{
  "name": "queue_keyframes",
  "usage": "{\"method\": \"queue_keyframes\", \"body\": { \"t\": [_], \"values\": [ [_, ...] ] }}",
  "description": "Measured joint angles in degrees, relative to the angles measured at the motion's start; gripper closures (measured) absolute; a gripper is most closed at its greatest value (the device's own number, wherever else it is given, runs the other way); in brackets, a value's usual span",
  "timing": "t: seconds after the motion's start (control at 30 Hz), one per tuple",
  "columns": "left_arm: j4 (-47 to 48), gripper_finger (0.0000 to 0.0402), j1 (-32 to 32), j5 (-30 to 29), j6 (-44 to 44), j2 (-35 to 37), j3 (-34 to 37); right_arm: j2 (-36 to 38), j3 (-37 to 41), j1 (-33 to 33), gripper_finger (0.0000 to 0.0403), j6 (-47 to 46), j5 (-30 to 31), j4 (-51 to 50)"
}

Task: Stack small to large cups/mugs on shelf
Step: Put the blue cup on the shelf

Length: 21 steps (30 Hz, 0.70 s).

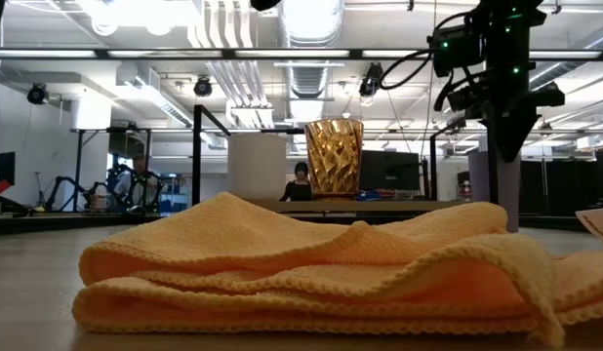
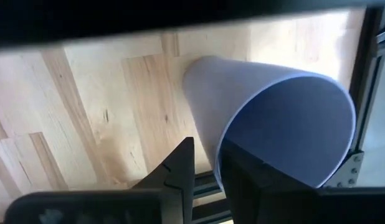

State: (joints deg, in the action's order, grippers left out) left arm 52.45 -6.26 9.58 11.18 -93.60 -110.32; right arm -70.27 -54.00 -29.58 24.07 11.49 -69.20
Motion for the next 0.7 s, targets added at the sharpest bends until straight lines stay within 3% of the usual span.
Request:
{"method": "queue_keyframes", "body": {
  "t": [0.2,0.47,0.7],
  "values": [
    [-0.09,0.0343,0.0,-0.02,-0.02,0.0,-0.04,0.42,0.3,0.04,0.0386,-2.76,1.89,-0.13],
    [0.0,0.0343,0.0,-0.09,0.07,-0.02,0.0,2.82,-5.01,0.36,0.0393,-8.6,1.48,-6.78],
    [-0.02,0.0343,0.0,-0.15,0.44,-0.04,0.02,5.18,-17.7,2.88,0.0394,-20.29,-10.12,-21.18]
  ]
}}
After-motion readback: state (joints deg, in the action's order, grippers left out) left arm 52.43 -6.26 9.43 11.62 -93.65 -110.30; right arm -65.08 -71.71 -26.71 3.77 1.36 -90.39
